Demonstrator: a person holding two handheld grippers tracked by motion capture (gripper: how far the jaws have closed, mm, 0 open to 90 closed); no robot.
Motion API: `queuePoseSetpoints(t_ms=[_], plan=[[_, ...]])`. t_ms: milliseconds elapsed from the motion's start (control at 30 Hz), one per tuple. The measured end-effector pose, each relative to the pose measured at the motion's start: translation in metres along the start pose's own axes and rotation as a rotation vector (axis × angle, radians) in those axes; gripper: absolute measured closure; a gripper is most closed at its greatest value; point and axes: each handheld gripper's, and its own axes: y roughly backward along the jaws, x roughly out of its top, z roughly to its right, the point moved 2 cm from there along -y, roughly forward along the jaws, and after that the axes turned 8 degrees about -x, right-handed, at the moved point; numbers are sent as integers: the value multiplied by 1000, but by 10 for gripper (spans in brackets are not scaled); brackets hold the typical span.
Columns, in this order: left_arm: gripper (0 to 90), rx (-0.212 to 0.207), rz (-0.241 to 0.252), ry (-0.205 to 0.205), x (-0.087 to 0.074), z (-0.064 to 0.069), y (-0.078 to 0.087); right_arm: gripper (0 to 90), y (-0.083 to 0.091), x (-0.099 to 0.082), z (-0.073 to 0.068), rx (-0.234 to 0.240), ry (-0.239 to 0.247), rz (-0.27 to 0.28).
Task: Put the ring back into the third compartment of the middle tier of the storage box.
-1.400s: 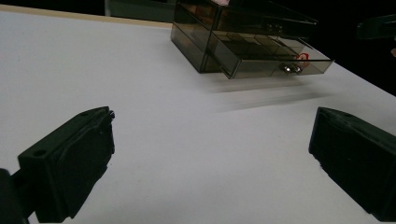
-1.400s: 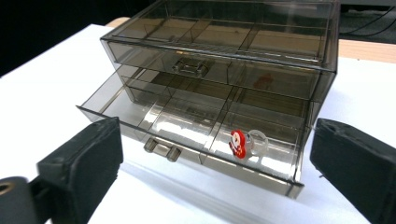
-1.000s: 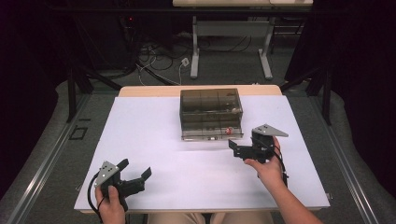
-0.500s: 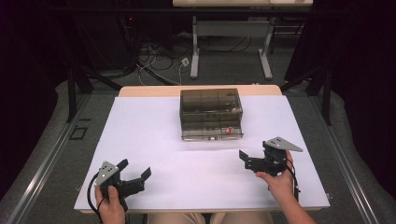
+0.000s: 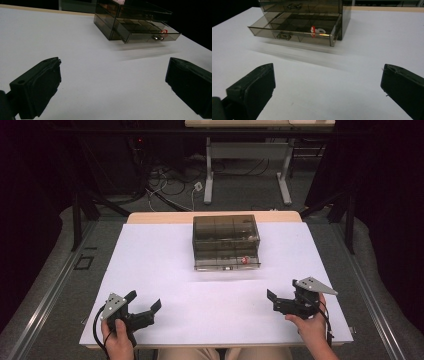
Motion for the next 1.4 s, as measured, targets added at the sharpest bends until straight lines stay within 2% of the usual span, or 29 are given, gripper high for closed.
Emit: queuePoseSetpoints(t_ms=[133, 300, 433, 600, 700, 733, 900, 933, 1100, 1167, 1233, 1300, 1400], plan=[[4, 1, 5, 4, 0, 0, 0, 0, 7, -9, 10, -26, 4, -1], [4, 4, 5, 3, 0, -1, 1, 0, 13, -21, 23, -59, -28, -8], [4, 11, 12, 9, 0, -2, 1, 0, 17, -31, 35, -78, -35, -9], [4, 18, 18, 14, 0, -3, 2, 0, 20, -40, 43, -103, -42, -34], [4, 21, 16, 14, -1, -3, 2, 0, 20, -43, 44, -116, -61, -7], [4, 21, 15, 13, -1, -3, 2, 0, 21, -43, 45, -118, -51, -18], [4, 26, 22, 22, -1, -5, 3, 0, 20, -48, 45, -127, -70, -38], [4, 26, 20, 19, -1, -5, 3, 0, 19, -49, 46, -129, -56, -41], [4, 27, 17, 14, -1, -6, 4, 0, 16, -52, 48, -130, -79, -68], [4, 28, 16, 15, -1, -7, 4, 1, 13, -53, 47, -142, -93, -47], [4, 28, 13, 14, -1, -7, 4, 1, 15, -53, 48, -132, -86, -83], [4, 32, 14, 18, -1, -7, 4, 5, 14, -53, 48, -121, -84, -77], [4, 37, 14, 24, -1, -7, 4, 6, 13, -53, 48, -128, -81, -84]])
